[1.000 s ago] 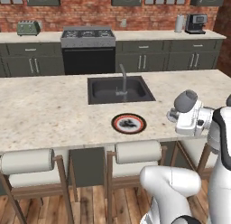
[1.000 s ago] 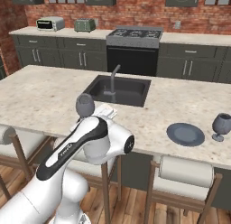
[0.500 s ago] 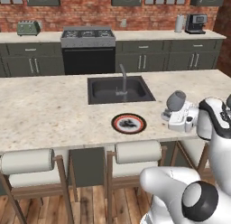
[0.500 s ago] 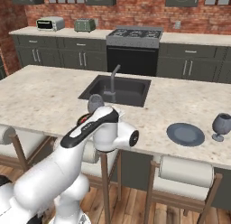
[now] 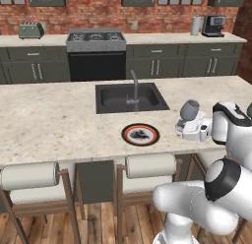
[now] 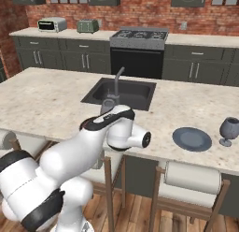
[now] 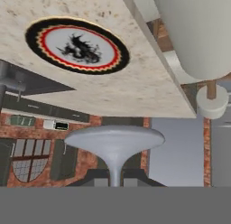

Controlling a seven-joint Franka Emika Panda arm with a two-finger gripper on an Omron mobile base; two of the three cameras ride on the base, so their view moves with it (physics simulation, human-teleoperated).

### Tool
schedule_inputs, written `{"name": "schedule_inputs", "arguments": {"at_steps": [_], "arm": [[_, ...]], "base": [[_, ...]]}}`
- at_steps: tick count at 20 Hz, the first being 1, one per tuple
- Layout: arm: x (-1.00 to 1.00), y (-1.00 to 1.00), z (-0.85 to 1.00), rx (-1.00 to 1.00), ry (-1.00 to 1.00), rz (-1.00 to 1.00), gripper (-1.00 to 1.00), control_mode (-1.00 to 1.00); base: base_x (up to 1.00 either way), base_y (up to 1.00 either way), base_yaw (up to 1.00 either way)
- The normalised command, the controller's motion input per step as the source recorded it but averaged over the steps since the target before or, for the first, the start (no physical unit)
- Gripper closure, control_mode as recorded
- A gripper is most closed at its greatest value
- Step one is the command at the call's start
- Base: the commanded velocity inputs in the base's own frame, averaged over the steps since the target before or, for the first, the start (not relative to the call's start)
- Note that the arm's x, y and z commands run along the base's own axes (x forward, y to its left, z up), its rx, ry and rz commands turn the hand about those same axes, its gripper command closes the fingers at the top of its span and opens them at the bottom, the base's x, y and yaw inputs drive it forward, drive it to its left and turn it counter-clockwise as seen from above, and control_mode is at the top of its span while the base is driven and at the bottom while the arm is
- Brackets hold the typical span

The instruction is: Retrieve the wine glasses from the counter and place one next to each plate.

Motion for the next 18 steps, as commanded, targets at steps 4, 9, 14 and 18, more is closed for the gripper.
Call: {"name": "schedule_inputs", "arguments": {"at_steps": [4, 9, 14, 18], "arm": [[0.3, -0.08, -0.29, -0.02, 0.0, 0.0, 1.0, -1.0], [0.42, 0.02, -0.23, -0.1, 0.03, 0.0, 1.0, -1.0], [0.5, 0.03, -0.27, -0.09, 0.05, 0.0, 1.0, -1.0], [0.46, 0.01, -0.29, -0.01, 0.19, 0.0, 1.0, -1.0]], "base": [[0.0, 0.0, 0.0], [0.0, 0.0, 0.0], [0.0, 0.0, 0.0], [0.0, 0.0, 0.0]]}}
